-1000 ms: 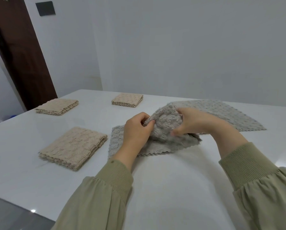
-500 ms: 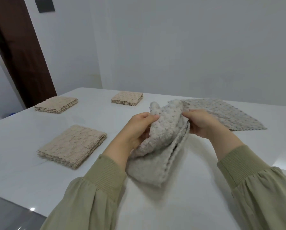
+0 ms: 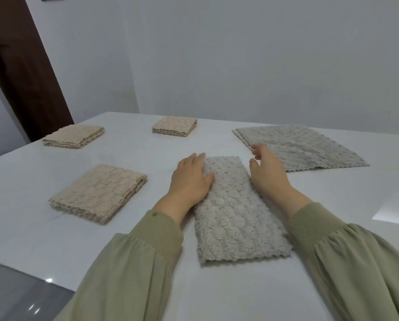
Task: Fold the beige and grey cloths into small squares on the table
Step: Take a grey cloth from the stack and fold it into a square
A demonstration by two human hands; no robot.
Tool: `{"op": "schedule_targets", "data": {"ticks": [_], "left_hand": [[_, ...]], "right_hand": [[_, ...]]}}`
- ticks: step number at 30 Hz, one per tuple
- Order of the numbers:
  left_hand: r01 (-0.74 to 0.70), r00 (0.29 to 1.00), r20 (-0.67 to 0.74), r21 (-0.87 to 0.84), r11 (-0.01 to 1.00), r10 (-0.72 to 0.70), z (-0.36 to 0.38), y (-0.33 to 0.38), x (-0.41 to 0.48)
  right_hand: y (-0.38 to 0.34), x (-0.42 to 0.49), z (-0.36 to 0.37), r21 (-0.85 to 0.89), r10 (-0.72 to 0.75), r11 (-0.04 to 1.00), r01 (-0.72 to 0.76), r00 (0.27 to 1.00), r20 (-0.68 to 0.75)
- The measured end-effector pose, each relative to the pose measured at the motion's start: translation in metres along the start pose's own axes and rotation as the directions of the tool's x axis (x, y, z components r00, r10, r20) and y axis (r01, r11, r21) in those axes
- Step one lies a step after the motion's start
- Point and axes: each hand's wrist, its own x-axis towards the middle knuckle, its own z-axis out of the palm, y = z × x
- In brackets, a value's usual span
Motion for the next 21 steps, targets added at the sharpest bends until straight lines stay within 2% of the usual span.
{"op": "schedule_targets", "data": {"ticks": [2, 3, 6, 10, 13, 17, 21], "left_hand": [[-0.039, 0.988, 0.151, 0.11, 0.993, 0.022, 0.008, 0.0, -0.002], [-0.033, 0.983, 0.181, 0.117, 0.993, 0.012, 0.009, 0.0, -0.004], [-0.023, 0.993, 0.113, 0.038, 0.999, 0.019, 0.007, 0.001, -0.011], [-0.076, 0.991, 0.104, -0.042, 0.996, 0.08, 0.002, 0.003, -0.024], [-0.18, 0.983, 0.018, -0.14, 0.974, 0.184, -0.004, 0.009, -0.041], [-0.389, 0.921, -0.04, -0.18, 0.904, 0.388, -0.007, 0.025, -0.068], [-0.483, 0.861, 0.031, -0.26, 0.836, 0.507, -0.004, 0.048, -0.092]], "right_hand": [[-0.001, -0.006, -0.001, -0.042, -0.041, 0.998, 0.043, 0.997, 0.059], [-0.001, -0.009, -0.002, -0.063, -0.047, 0.997, 0.051, 0.997, 0.064], [0.001, -0.015, -0.007, -0.103, -0.032, 0.994, 0.03, 0.999, -0.013], [0.004, -0.029, -0.013, -0.16, -0.009, 0.987, 0.025, 0.995, 0.099], [0.001, -0.043, -0.018, -0.21, -0.003, 0.977, 0.03, 0.992, 0.127], [0.001, -0.054, -0.027, -0.331, 0.038, 0.944, 0.014, 0.988, 0.15], [0.002, -0.057, -0.036, -0.358, 0.091, 0.934, -0.007, 0.972, 0.219]]}}
